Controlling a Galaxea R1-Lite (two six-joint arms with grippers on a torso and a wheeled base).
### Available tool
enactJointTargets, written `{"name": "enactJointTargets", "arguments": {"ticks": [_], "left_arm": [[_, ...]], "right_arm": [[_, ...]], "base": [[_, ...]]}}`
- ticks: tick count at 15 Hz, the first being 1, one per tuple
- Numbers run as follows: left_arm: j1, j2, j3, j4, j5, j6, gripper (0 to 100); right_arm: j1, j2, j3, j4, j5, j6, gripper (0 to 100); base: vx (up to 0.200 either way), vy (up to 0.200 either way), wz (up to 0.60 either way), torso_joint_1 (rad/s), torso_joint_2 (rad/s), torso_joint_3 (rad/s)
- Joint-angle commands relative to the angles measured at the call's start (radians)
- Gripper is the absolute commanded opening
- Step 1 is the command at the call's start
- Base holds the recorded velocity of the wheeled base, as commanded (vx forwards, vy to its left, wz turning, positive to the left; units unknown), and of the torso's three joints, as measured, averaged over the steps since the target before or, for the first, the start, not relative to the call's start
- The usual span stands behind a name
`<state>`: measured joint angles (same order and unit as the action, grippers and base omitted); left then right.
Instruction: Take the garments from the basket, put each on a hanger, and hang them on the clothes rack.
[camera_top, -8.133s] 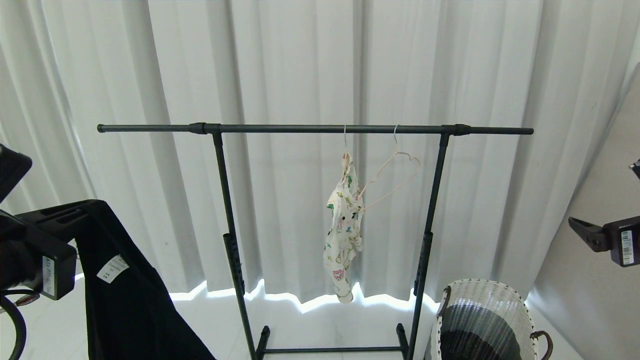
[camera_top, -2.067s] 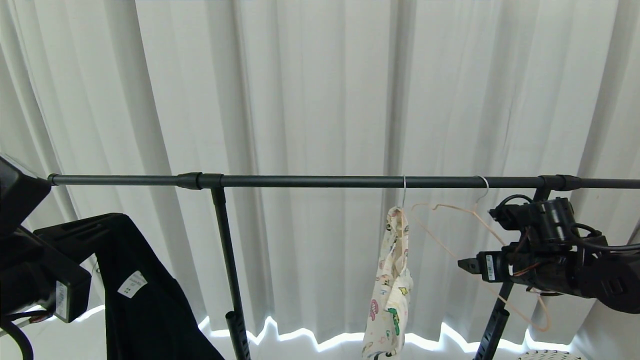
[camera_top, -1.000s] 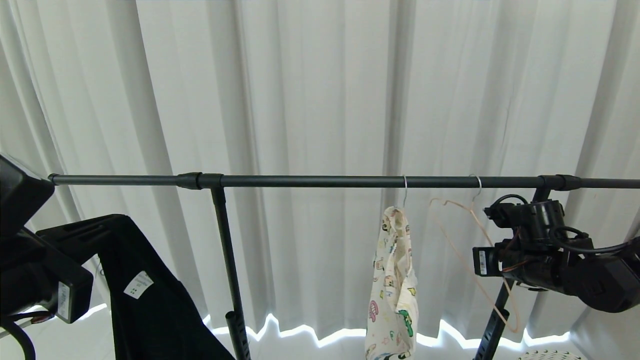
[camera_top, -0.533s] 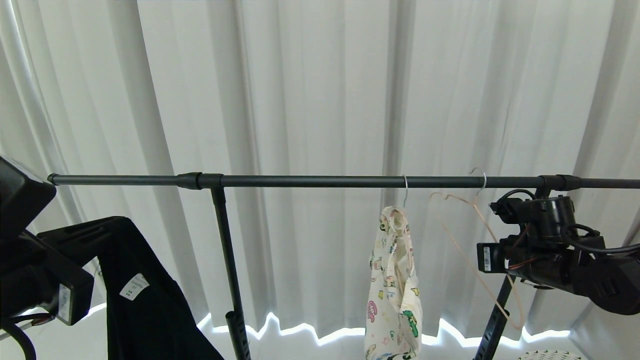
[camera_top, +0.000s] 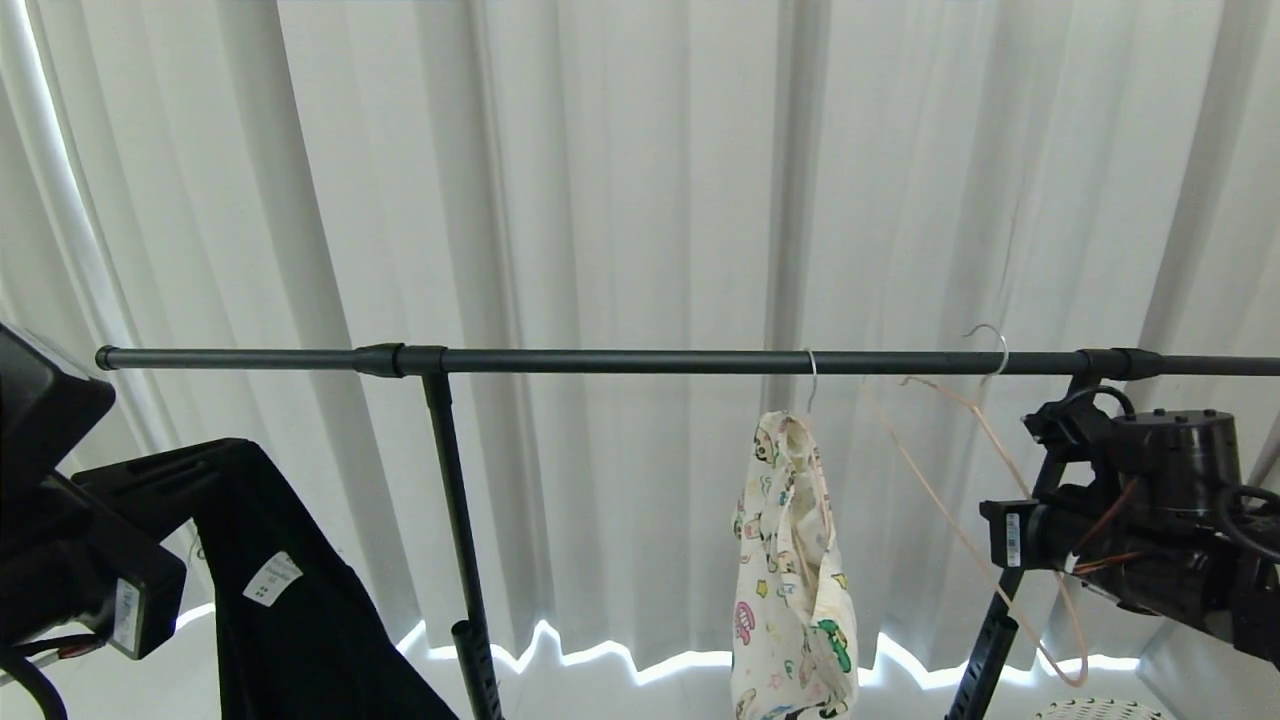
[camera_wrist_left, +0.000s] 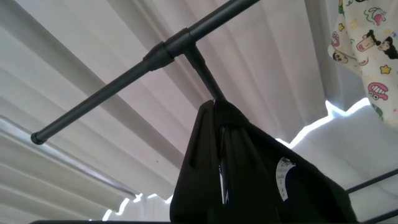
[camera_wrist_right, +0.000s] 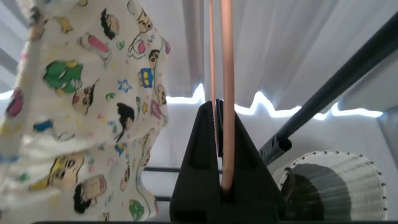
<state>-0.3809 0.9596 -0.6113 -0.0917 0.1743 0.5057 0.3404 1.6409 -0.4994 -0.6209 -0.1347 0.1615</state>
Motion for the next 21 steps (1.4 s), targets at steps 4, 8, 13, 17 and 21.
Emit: {"name": "enactJointTargets", "arguments": {"ticks": [4,8,13,17,21], "left_arm": [[-0.001,-0.001,-0.001,0.000,-0.001,0.000,0],[-0.001,0.002,0.002,0.000,-0.001,0.000,0],[-0.003,0.005,0.022,0.000,-0.006,0.000,0],[-0.027,0.031,0.031,0.000,-0.006,-0.030,0],[-0.027,0.185,-0.041,0.000,0.093,-0.266,0]], "right_arm": [[0.071,-0.220,0.159,0.003,0.001,-0.066,0],[0.167,-0.328,0.226,0.003,0.001,-0.117,0],[0.327,-0.401,0.199,0.003,0.004,-0.126,0],[0.638,-0.380,0.107,0.039,0.004,-0.096,0],[0.931,-0.285,0.053,0.069,0.004,0.041,0]], "base": [[-0.200,0.000,0.00,0.001,0.00,0.004],[-0.200,0.000,0.00,0.000,0.00,0.001],[-0.120,0.000,0.00,0.002,0.00,0.003],[0.000,0.000,0.00,0.000,0.00,0.000],[0.000,0.000,0.00,0.000,0.00,0.000]]}}
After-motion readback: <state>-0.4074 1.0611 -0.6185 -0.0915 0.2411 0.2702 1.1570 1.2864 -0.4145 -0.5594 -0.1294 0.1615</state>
